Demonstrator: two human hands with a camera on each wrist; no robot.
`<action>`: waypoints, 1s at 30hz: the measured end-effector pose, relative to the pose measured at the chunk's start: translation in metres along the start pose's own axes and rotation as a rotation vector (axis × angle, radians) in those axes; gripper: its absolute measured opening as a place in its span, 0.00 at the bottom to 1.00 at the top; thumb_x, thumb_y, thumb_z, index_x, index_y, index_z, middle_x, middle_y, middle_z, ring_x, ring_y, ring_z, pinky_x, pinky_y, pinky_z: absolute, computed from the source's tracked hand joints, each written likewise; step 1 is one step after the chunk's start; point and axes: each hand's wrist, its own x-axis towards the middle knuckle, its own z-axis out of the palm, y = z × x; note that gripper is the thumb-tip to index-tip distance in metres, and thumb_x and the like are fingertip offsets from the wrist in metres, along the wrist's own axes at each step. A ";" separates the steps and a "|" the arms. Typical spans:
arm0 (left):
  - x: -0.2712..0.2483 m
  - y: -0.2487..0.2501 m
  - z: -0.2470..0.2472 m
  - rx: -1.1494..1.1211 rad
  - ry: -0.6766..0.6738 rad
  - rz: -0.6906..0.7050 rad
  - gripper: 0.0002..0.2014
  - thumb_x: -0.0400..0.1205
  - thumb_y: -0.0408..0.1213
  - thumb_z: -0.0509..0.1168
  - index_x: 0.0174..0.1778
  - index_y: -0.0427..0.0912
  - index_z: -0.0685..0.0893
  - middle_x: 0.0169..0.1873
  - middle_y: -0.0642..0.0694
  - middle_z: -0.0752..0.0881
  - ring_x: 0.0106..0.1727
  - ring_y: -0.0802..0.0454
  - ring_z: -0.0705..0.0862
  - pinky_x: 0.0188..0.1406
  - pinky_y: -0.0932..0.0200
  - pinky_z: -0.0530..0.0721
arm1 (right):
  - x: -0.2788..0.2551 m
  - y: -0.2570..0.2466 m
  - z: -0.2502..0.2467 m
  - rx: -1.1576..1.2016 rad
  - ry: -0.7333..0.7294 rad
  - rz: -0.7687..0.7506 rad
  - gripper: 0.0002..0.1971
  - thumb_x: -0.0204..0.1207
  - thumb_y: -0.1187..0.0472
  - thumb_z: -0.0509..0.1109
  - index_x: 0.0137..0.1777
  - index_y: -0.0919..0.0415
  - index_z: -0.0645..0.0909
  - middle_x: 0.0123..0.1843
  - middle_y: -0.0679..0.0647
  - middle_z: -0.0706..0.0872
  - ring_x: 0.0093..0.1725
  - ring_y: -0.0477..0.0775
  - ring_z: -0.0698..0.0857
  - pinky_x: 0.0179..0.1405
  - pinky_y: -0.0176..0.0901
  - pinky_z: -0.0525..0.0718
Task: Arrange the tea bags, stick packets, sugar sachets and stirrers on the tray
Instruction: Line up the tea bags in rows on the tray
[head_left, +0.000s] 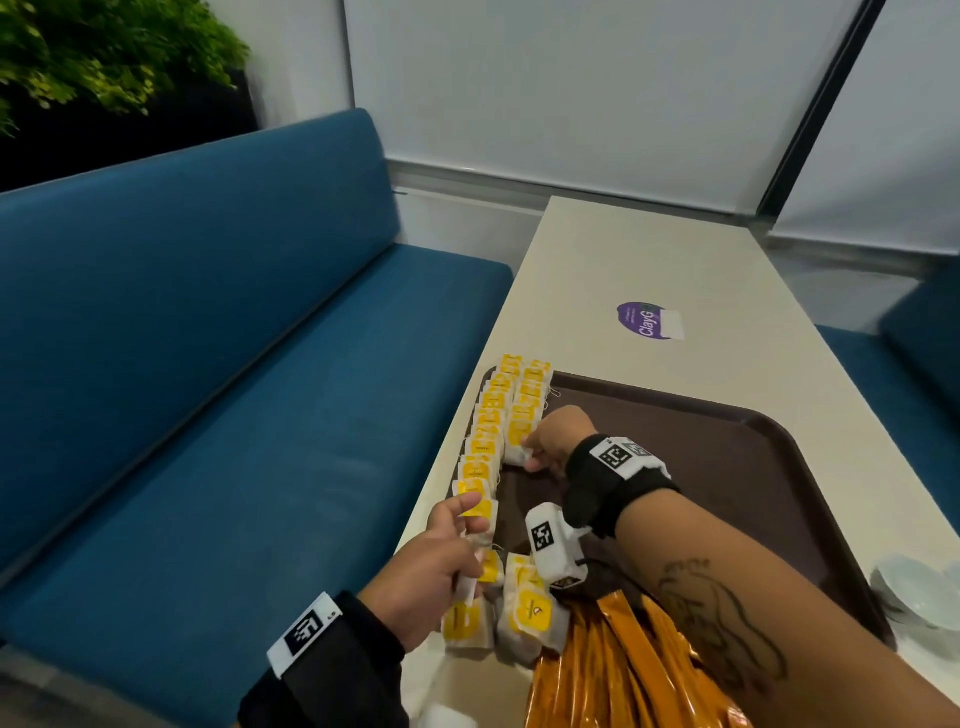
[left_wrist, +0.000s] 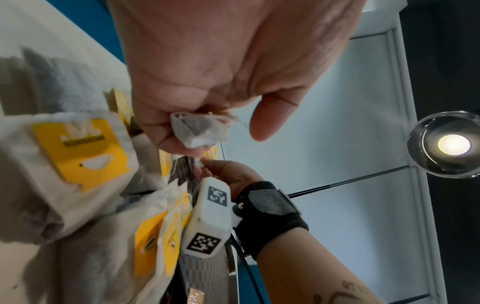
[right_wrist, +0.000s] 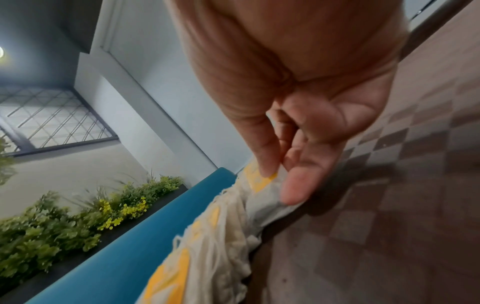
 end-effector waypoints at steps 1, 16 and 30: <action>0.002 -0.001 -0.001 0.023 0.010 0.003 0.30 0.73 0.14 0.52 0.64 0.51 0.70 0.57 0.45 0.73 0.56 0.50 0.75 0.38 0.59 0.81 | 0.003 -0.001 0.000 -0.010 0.006 -0.001 0.10 0.73 0.69 0.71 0.34 0.60 0.76 0.36 0.56 0.82 0.34 0.52 0.84 0.39 0.41 0.87; -0.008 0.001 0.004 0.370 -0.043 0.131 0.41 0.74 0.14 0.64 0.70 0.59 0.57 0.57 0.55 0.74 0.55 0.56 0.79 0.39 0.67 0.79 | -0.108 -0.003 -0.025 -0.155 -0.203 -0.303 0.07 0.71 0.56 0.77 0.41 0.58 0.83 0.30 0.47 0.81 0.29 0.43 0.78 0.23 0.32 0.72; -0.034 -0.008 0.022 0.499 -0.076 0.296 0.18 0.75 0.25 0.70 0.57 0.47 0.80 0.47 0.50 0.84 0.46 0.55 0.83 0.43 0.64 0.81 | -0.187 0.051 -0.003 0.004 -0.144 -0.346 0.03 0.70 0.64 0.77 0.40 0.61 0.85 0.40 0.55 0.88 0.39 0.46 0.85 0.46 0.38 0.85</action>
